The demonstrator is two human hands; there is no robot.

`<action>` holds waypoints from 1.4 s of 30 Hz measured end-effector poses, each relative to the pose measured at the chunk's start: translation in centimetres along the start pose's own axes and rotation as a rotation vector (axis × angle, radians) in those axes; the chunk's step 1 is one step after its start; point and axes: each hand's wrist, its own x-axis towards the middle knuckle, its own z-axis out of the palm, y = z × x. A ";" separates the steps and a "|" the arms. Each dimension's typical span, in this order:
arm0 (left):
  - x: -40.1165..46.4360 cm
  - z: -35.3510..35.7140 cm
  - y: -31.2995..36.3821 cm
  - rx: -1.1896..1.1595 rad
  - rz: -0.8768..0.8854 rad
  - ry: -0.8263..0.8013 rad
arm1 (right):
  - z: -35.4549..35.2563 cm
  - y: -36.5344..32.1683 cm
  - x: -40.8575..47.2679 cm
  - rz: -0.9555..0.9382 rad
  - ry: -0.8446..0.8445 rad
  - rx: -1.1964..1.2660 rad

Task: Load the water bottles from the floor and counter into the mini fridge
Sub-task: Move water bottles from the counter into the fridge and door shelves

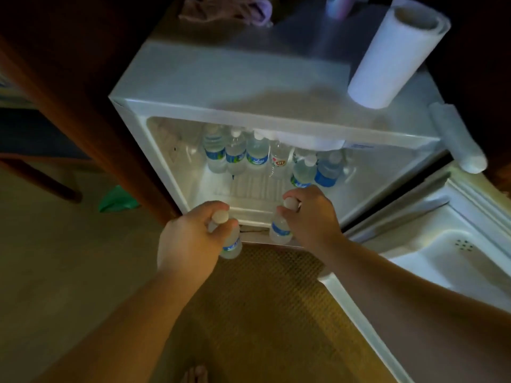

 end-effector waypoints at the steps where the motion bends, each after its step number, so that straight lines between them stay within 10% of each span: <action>1: 0.9 0.5 -0.4 0.022 0.011 0.006 | 0.0 0.1 1.0 -0.025 -0.022 -0.029; 32: 16.2 7.5 -2.7 -0.075 0.183 -0.080 | 6.6 3.5 14.8 -0.242 0.390 -0.353; 42: 20.0 10.5 -0.8 0.011 0.252 -0.096 | 8.4 3.9 12.3 -0.156 0.418 -0.087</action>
